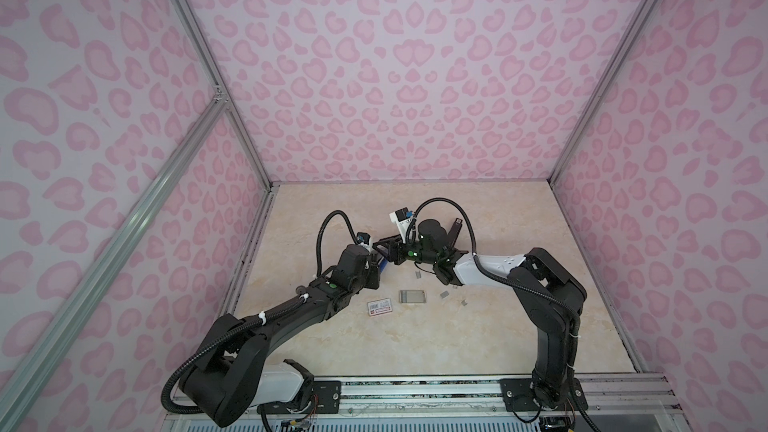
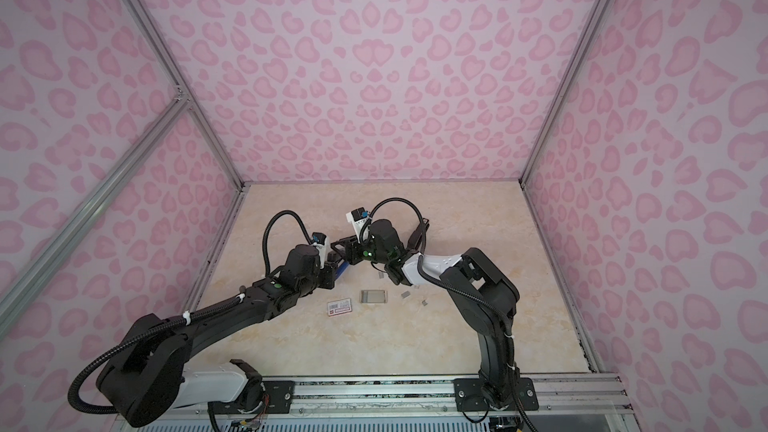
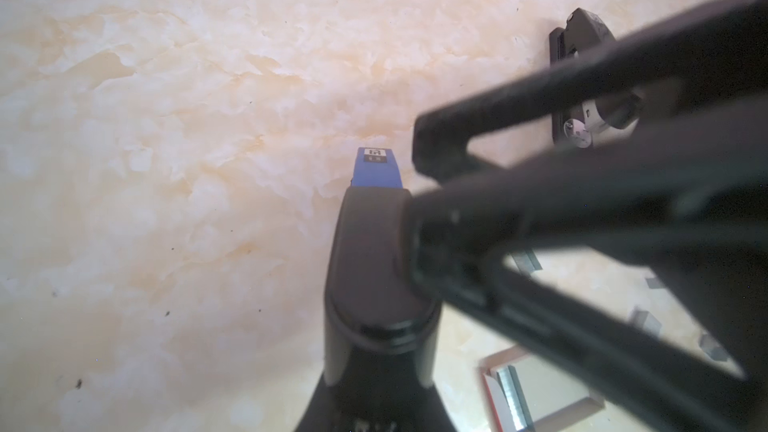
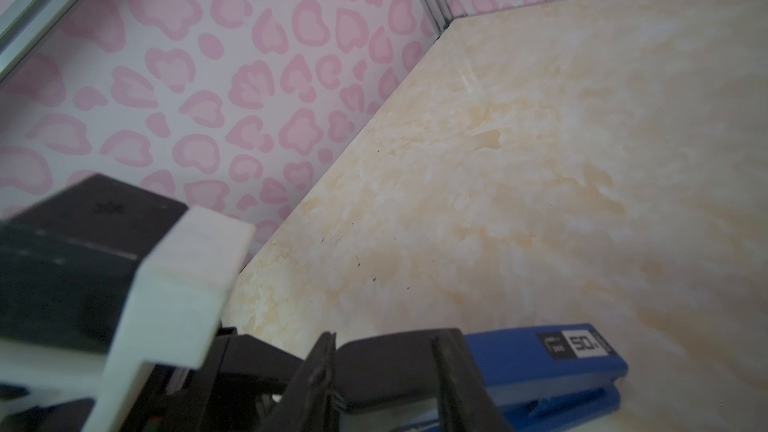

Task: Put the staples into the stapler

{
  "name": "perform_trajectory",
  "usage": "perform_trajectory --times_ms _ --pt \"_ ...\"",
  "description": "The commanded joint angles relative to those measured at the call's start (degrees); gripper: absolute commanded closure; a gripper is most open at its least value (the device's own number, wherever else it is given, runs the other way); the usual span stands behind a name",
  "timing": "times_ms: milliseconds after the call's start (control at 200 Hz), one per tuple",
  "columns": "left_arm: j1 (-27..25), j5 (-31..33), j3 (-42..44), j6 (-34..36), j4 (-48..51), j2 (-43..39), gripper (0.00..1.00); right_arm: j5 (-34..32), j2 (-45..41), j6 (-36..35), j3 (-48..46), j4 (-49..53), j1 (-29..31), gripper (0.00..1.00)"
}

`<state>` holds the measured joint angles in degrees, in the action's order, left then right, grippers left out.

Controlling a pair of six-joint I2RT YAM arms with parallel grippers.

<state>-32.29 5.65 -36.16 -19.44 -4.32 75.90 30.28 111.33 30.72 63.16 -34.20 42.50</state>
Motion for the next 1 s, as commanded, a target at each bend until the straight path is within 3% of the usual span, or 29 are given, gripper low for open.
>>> perform_trajectory --times_ms 0,515,735,995 --pt "0.0 0.7 -1.2 -0.3 -3.1 0.1 0.96 1.1 0.5 1.3 -0.5 -0.4 0.2 0.6" --pt "-1.0 4.6 -0.8 0.6 -6.2 7.4 0.95 -2.3 -4.7 3.3 -9.3 -3.7 -5.0 0.57" --pt "-3.6 7.5 0.0 0.2 -6.2 10.6 0.81 -3.4 -6.9 4.1 -14.7 -6.0 -7.4 0.57" --pt "-4.5 7.4 3.6 -1.9 -3.4 7.8 0.65 -3.5 -8.4 4.3 -18.1 -7.3 -8.9 0.57"
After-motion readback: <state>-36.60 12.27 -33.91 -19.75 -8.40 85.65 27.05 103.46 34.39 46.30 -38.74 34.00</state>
